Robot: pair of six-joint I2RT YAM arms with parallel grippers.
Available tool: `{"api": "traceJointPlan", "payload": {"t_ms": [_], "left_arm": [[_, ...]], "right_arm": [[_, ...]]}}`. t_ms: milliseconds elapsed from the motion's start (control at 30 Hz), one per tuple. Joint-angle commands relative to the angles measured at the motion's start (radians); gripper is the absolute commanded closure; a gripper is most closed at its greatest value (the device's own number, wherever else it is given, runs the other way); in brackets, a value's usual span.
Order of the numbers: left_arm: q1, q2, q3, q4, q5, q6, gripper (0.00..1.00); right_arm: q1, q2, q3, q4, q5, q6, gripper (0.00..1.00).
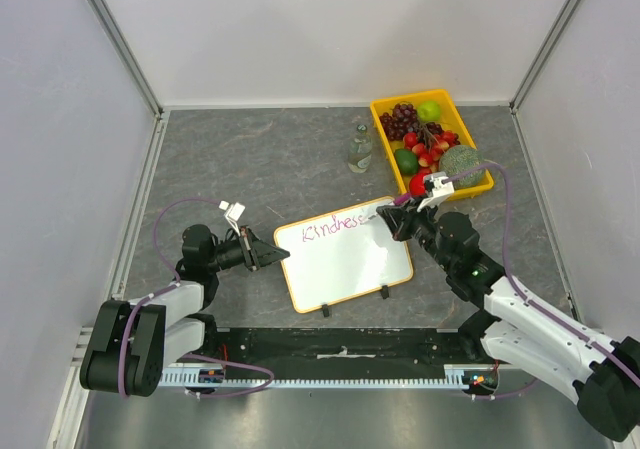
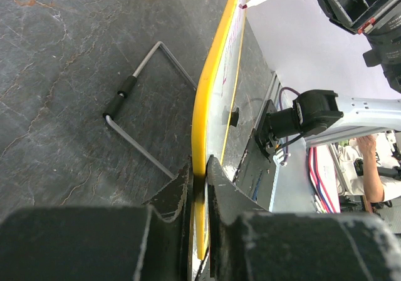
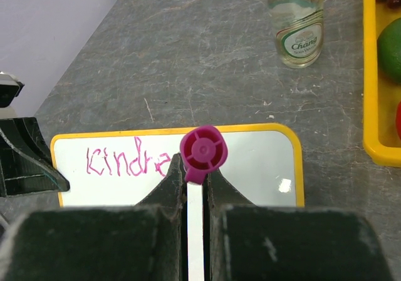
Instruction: Write a sentence on the whiteboard
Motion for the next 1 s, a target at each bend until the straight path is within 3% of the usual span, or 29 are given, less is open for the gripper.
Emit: {"api": "traceJointPlan", "payload": {"t_ms": [0, 400, 967], "left_arm": [[-0.003, 0.007, 0.011, 0.015, -0.006, 0.017, 0.98], [-0.001, 0.007, 0.011, 0.015, -0.006, 0.015, 0.98], [-0.003, 0.008, 0.011, 0.015, -0.004, 0.015, 0.98]], "right_arm": [[-0.004, 0.024, -0.012, 0.056, -0.043, 0.024, 1.0], [-0.027, -0.119, 0.03, 0.027, -0.098, 0.082, 1.0], [-0.029, -0.168, -0.021, -0.039, -0.144, 0.05, 1.0]]}}
